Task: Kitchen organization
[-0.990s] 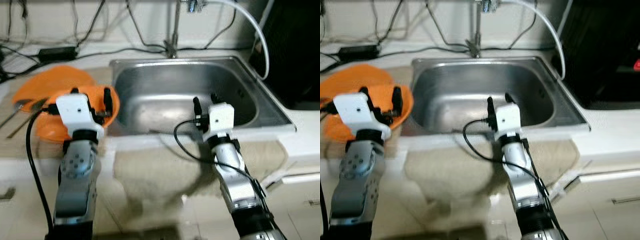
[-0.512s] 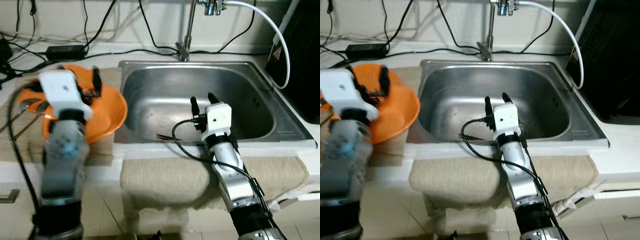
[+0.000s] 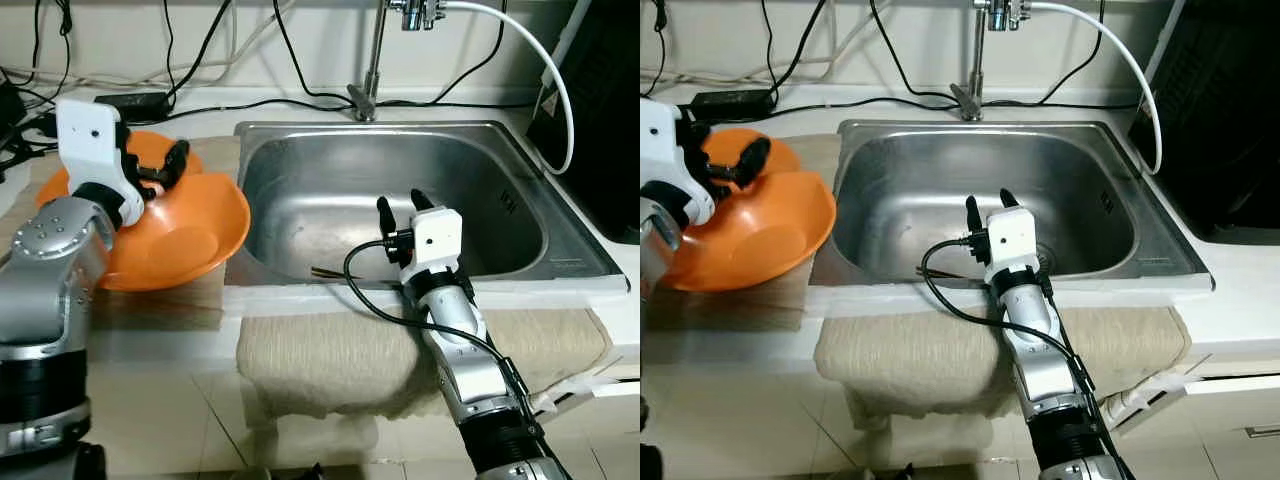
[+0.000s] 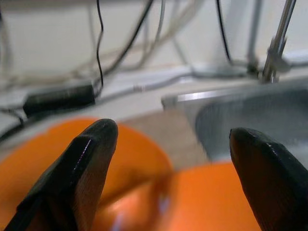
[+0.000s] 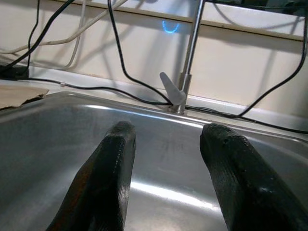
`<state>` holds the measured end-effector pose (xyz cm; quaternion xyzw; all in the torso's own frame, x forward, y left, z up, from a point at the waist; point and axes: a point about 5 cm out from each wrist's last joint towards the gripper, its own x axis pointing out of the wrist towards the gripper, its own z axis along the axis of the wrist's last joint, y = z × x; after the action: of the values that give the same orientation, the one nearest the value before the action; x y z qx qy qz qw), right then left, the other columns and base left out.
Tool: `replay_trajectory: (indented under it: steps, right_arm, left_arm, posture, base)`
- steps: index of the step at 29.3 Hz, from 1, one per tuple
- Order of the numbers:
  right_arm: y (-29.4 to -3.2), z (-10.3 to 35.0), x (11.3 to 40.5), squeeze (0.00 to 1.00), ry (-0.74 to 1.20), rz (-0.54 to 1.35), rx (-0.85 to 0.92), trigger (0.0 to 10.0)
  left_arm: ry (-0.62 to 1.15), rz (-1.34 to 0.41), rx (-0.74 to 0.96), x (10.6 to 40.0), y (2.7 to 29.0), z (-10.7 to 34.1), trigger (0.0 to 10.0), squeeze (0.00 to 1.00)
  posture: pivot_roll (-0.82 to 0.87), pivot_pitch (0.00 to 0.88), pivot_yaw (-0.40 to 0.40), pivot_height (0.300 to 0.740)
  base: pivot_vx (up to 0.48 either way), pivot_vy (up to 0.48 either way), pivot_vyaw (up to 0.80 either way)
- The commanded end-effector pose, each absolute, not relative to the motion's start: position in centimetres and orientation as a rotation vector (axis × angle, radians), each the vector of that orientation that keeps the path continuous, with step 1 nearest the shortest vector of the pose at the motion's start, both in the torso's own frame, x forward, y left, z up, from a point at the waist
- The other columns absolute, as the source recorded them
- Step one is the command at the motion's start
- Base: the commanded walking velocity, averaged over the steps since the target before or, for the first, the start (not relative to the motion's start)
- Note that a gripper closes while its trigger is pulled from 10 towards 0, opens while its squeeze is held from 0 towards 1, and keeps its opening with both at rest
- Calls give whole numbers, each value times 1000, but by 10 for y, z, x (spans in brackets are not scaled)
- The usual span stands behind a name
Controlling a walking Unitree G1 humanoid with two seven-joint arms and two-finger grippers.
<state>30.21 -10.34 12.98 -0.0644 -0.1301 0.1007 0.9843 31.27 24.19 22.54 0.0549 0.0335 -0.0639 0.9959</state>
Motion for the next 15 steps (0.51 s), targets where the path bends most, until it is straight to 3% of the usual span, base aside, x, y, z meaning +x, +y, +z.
replay_trajectory:
  steps: [1,15]
  right_arm:
    - [-105,123,303,0,-219,202,-116,10000]
    - [-105,117,303,0,-193,238,-134,10000]
  left_arm:
    - [104,-156,102,314,242,225,10000,0]
    - [163,-32,112,314,293,247,10000,0]
  posture:
    - [152,0,8,740]
    - [159,0,-14,740]
  base:
    - [0,0,0]
    - [0,0,0]
